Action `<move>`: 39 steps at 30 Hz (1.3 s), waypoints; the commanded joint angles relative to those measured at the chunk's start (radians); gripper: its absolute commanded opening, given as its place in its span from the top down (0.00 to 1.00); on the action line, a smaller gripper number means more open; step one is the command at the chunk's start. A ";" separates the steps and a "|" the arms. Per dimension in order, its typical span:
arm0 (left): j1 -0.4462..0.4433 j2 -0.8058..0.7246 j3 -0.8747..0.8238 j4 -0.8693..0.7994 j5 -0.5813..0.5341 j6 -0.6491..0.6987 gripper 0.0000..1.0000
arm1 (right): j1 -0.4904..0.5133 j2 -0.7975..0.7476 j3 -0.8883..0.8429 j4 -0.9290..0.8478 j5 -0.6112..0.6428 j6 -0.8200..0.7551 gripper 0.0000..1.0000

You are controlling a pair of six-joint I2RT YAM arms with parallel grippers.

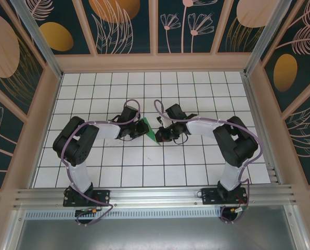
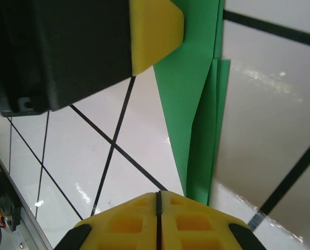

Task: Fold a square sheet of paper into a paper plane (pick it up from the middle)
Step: Fold the wing for the fifth time at the center of the table.

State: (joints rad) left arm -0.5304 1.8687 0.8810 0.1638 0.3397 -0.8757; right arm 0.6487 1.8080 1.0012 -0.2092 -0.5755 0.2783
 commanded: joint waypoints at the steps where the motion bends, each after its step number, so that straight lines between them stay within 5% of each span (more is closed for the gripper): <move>1: 0.003 0.119 -0.024 -0.087 -0.159 0.043 0.87 | 0.014 0.038 0.021 -0.010 -0.016 -0.002 0.90; 15: 0.003 0.118 -0.019 -0.095 -0.163 0.050 0.87 | -0.046 -0.047 -0.154 -0.041 0.001 0.004 0.90; 22: 0.003 0.117 -0.013 -0.096 -0.159 0.051 0.87 | -0.032 -0.120 -0.070 -0.023 -0.033 0.018 0.90; 31: 0.004 0.113 -0.013 -0.093 -0.153 0.047 0.87 | 0.009 0.054 0.077 0.062 -0.042 0.062 0.89; 39: 0.004 0.100 -0.007 -0.096 -0.154 0.046 0.87 | -0.015 0.107 0.033 0.071 -0.017 0.054 0.90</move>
State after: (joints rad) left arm -0.5304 1.8721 0.8963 0.1516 0.3401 -0.8677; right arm 0.6476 1.9125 1.0592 -0.1452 -0.6018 0.3241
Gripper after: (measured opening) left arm 0.131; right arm 0.107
